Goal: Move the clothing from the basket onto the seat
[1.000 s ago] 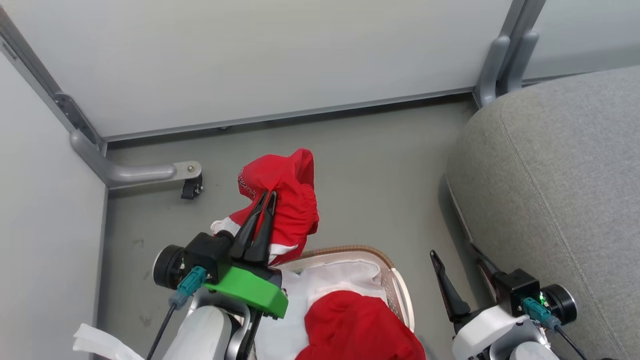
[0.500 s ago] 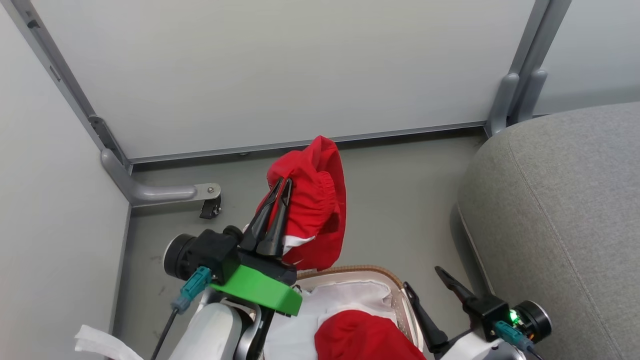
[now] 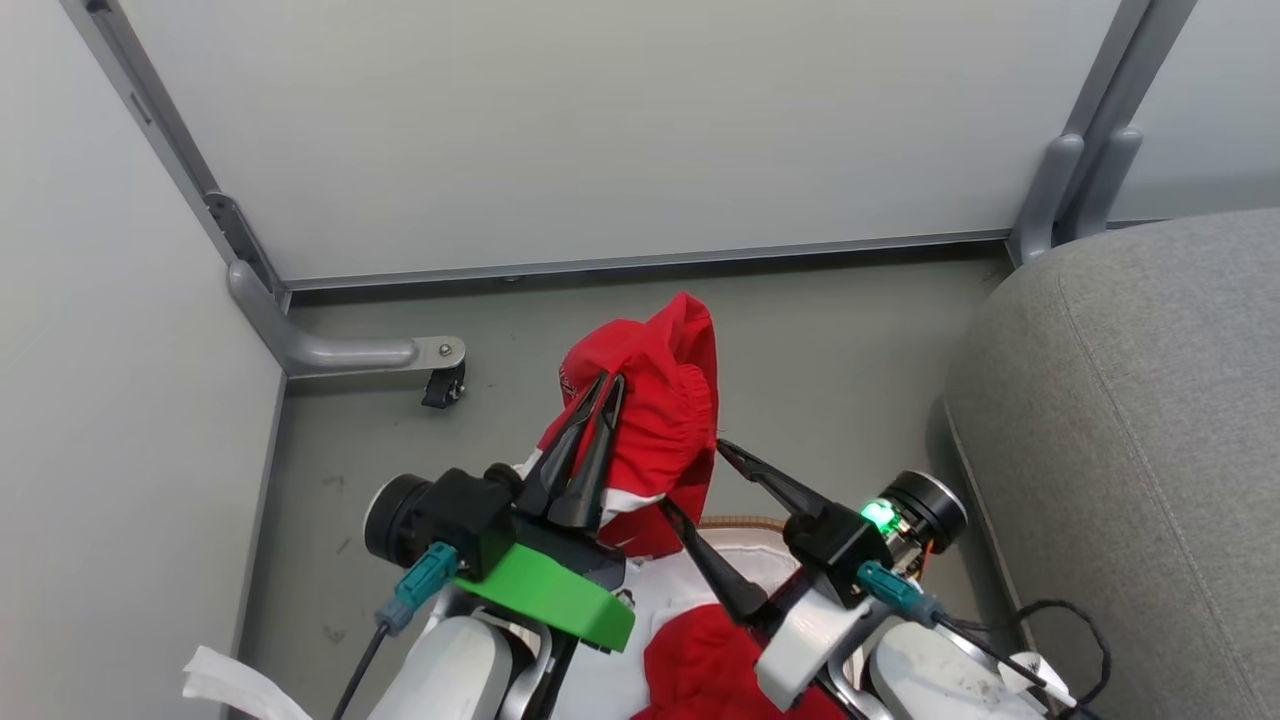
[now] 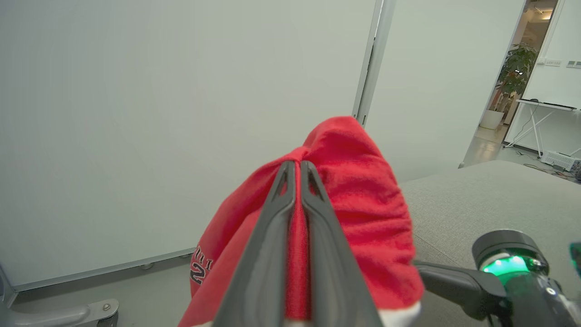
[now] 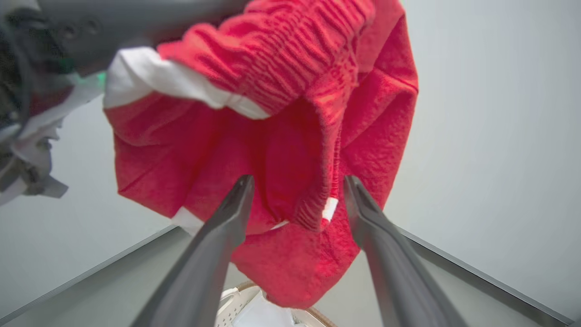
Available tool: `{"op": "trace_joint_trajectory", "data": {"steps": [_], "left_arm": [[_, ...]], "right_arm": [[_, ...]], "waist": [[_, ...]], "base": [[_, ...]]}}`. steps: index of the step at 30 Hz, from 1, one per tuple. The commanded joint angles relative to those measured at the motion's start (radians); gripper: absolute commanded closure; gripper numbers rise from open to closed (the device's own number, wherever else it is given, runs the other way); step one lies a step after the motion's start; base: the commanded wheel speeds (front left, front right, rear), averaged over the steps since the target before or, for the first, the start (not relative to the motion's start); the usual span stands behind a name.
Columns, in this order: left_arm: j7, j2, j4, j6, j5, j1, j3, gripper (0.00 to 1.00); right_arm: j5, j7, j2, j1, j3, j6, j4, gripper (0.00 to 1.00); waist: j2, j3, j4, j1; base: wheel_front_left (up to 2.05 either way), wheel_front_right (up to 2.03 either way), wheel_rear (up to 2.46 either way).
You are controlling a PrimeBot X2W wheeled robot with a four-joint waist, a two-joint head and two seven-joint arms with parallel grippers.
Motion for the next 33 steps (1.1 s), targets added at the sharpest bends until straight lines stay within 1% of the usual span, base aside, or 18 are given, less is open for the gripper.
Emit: {"op": "trace_joint_trajectory", "data": {"steps": [1,9,10,11,12,14,15,16,17,25,33], "left_arm": [[-0.004,0.002,0.001,0.001,-0.002,-0.013,-0.003,1.00],[-0.004,0.002,-0.004,-0.003,-0.016,-0.038,-0.038,1.00],[-0.004,0.002,-0.006,-0.003,-0.019,-0.038,-0.043,1.00],[-0.004,0.002,-0.007,-0.004,-0.021,-0.038,-0.047,1.00],[-0.004,0.002,-0.009,-0.005,-0.026,-0.040,-0.053,1.00],[-0.004,0.002,-0.009,-0.006,-0.032,-0.042,-0.064,1.00],[-0.004,0.002,-0.010,-0.006,-0.034,-0.043,-0.067,1.00],[-0.004,0.002,-0.011,-0.006,-0.037,-0.044,-0.069,1.00],[-0.004,0.002,-0.011,-0.007,-0.039,-0.046,-0.072,1.00],[-0.004,0.002,-0.012,-0.007,-0.044,-0.050,-0.075,1.00],[-0.004,0.002,-0.011,-0.004,-0.041,-0.051,-0.062,1.00]], "right_arm": [[-0.003,-0.005,0.000,-0.020,0.007,-0.001,0.018,0.00],[-0.004,-0.005,0.017,-0.100,0.037,-0.001,0.156,0.00],[0.002,-0.005,0.019,-0.105,0.045,-0.001,0.171,0.20],[0.008,-0.005,0.018,-0.110,0.053,-0.001,0.181,0.37],[0.019,-0.005,0.019,-0.114,0.062,-0.001,0.187,0.51],[0.034,-0.005,0.018,-0.119,0.073,-0.001,0.192,0.59],[0.039,-0.005,0.018,-0.120,0.077,-0.001,0.194,0.69],[0.046,-0.005,0.018,-0.122,0.083,-0.001,0.197,0.85],[0.053,-0.005,0.018,-0.123,0.088,-0.001,0.204,1.00],[0.094,-0.005,0.018,-0.105,0.097,-0.001,0.242,1.00],[0.110,-0.005,0.018,-0.097,0.105,-0.001,0.255,1.00]], "waist": [[0.0000,0.010,0.011,0.0001],[0.0000,0.031,0.051,0.0001],[0.0000,0.033,0.056,0.0001],[0.0000,0.034,0.060,0.0001],[0.0000,0.036,0.065,0.0001],[0.0000,0.038,0.071,0.0001],[0.0000,0.039,0.074,0.0001],[0.0000,0.041,0.076,0.0001],[0.0000,0.042,0.079,0.0001],[0.0000,0.046,0.086,0.0001],[0.0000,0.049,0.077,0.0001]], "base": [[0.00,0.00,0.00],[0.00,0.00,0.00],[0.00,0.00,0.00],[0.00,0.00,0.00],[0.00,0.00,0.00],[0.00,0.00,0.00],[0.00,0.00,0.00],[0.00,0.00,0.00],[0.00,0.00,0.00],[0.00,0.00,0.00],[0.00,0.00,0.00]]}}
